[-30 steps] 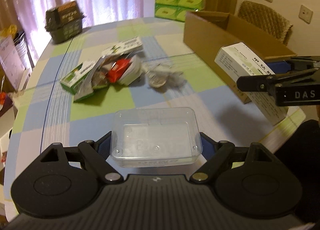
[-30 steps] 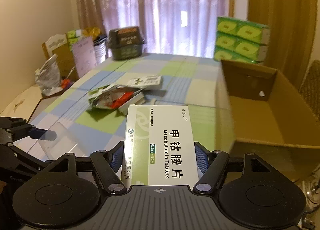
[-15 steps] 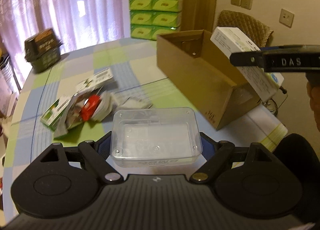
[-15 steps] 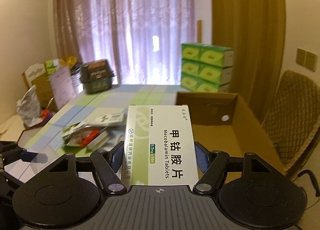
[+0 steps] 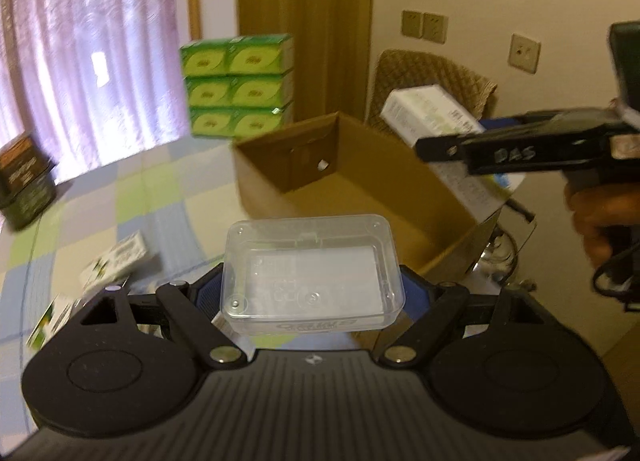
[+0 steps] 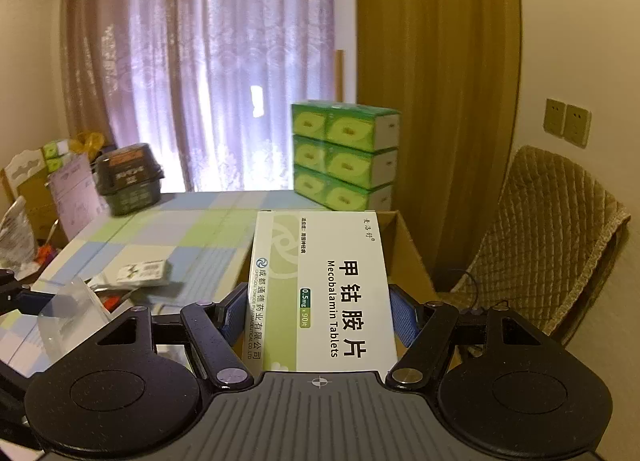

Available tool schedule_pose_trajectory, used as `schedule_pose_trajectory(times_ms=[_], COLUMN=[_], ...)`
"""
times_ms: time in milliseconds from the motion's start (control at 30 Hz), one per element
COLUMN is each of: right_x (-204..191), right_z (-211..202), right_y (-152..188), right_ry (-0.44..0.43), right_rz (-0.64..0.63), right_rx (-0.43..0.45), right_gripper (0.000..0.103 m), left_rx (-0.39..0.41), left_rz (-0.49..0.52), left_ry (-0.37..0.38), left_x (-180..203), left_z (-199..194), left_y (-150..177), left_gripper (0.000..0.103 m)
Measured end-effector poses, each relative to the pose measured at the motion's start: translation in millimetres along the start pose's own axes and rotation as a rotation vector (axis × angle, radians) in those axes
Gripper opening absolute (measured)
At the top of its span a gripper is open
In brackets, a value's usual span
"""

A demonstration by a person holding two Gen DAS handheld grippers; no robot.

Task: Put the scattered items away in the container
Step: 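Carry the tablet box with the right gripper over the cardboard box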

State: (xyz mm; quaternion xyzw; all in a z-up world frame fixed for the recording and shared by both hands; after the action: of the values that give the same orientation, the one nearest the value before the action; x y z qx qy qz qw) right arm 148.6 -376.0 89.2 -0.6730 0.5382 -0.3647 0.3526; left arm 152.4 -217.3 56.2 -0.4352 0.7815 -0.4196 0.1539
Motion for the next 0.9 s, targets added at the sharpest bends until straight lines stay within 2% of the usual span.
schedule_pose_trajectory(times_ms=[133, 300, 567, 900], right_x=[19.3, 34.8, 50.3, 67.5], right_z=[11.9, 24.1, 44.5, 57.6], right_y=[-4.0, -4.1, 10.7, 25.5], right_ry=[0.008, 0.011, 0.002, 0.019], right_rz=[0.036, 0.059, 0.101, 0.134], right_rx=[-0.003, -0.007, -0.041, -0.064], right_gripper=[0.073, 0.073, 0.073, 0.073], left_rx=[0.014, 0.007, -0.022, -0.064], left_rz=[0.035, 0.051, 0.123, 0.141], left_ry=[0.032, 0.068, 0.102, 0.133], left_x=[14.8, 27.2, 40.0, 47.1], left_z=[20.4, 50.0, 86.9, 120.0], left_y=[-21.6, -33.2, -31.1, -24.8], left_gripper=[0.083, 0.083, 0.083, 0.084])
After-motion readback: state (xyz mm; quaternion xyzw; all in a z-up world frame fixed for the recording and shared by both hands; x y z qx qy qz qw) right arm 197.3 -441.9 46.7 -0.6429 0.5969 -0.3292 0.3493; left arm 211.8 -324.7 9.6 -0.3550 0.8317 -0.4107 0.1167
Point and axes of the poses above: each gripper's, at about its wrist camera, not at the fingertips, and z roughly the way its jaws point, x to its right, y to its underside, the point moved 5 cm from there along z, roughly the way its jaws point, and after that the axes turned 9 degrees about -z, right-handed, at the moved point
